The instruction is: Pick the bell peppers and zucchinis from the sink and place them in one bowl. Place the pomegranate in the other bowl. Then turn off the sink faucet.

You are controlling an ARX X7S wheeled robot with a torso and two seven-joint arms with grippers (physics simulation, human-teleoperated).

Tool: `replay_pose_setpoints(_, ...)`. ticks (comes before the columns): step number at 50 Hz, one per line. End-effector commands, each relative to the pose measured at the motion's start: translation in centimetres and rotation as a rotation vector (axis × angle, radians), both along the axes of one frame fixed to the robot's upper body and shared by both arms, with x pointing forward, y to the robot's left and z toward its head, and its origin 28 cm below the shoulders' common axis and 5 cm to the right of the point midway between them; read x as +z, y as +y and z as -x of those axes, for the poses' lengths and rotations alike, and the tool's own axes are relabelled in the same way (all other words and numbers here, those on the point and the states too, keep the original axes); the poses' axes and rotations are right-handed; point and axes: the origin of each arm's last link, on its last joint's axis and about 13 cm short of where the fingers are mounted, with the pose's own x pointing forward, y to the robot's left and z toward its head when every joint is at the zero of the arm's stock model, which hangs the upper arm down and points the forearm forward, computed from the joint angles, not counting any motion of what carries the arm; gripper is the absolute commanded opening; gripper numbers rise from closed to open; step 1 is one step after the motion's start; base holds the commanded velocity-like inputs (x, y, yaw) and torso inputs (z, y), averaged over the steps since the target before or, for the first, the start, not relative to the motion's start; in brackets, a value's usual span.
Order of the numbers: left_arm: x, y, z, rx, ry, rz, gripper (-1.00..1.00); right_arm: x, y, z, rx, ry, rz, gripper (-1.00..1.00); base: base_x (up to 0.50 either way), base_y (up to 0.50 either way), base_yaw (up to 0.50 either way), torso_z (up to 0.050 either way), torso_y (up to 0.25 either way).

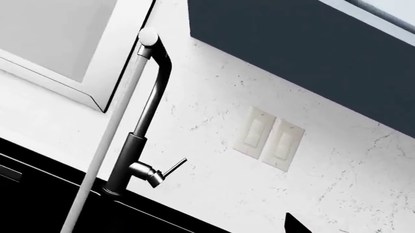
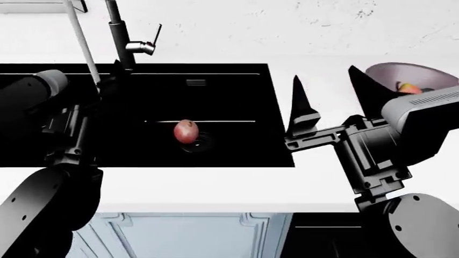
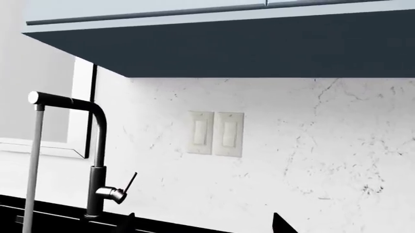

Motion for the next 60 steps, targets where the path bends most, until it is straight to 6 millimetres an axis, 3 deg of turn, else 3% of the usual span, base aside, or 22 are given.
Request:
replay_pose_setpoints(1, 0.03, 0.01, 0.0, 0.001, 0.003, 0.002, 1.0, 0.05, 0.0, 0.05, 0.002, -0.003, 0.0, 1.0, 0.0, 0.5, 0.0, 0.0, 0.0)
replay_pose_setpoints(44, 0.03, 0.12, -0.05, 0.013, 0.006, 0.006, 1.0, 0.01, 0.04, 0.12, 0.039, -0.012, -0.019, 1.0, 0.0, 0.5, 0.0, 0.0, 0.0)
replay_pose_setpoints(60, 0.16, 0.09, -0.12, 0.022, 0.015, -0.009, 1.0, 0.03, -0.32, 0.15, 0.06, -0.01, -0.073, 1.0, 0.0, 0.04, 0.0, 0.0, 0.0)
